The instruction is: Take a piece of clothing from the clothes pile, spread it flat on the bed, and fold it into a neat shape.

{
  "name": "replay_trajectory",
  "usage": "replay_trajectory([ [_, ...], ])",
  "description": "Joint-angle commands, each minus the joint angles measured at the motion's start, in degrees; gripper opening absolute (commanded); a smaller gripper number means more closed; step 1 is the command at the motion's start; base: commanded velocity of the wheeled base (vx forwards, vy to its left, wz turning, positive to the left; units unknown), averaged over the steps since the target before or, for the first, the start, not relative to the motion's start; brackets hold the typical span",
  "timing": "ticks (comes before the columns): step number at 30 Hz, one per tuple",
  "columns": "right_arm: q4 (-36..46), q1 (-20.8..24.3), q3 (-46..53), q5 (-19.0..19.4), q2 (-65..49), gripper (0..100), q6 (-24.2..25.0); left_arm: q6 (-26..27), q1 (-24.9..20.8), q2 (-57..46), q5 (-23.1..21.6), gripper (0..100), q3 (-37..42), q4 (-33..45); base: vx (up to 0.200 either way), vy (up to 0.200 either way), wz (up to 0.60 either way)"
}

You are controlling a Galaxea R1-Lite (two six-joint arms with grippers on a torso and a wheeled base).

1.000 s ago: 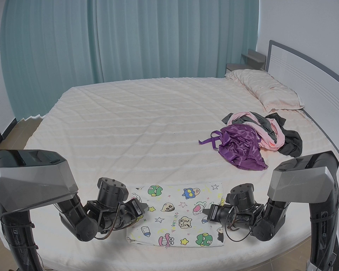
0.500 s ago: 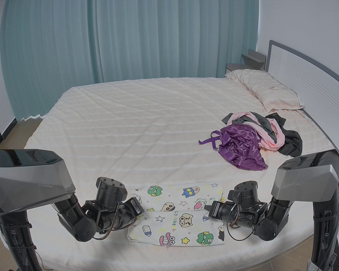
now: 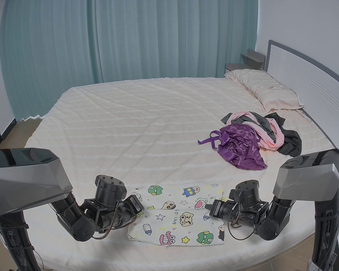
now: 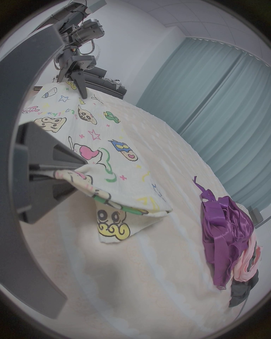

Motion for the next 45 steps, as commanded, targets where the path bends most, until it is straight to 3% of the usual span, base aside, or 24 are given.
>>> replay_trajectory([
  [1,0.02,-0.55,0.12,0.08,-0.62,0,0.02,-0.02,-0.15,-0.51,0.19,0,0.07,-0.04,0.000,-0.200,0.00],
  [42,0.02,-1.51,1.09,0.00,-3.26,0,0.02,-1.43,-1.21,-2.62,0.10,0,1.13,0.05,0.000,-0.200,0.00],
  [45,-0.06,-1.51,1.09,0.00,-3.17,0,0.02,-1.43,-1.21,-2.44,0.10,0,1.21,0.05,0.000,0.000,0.00],
])
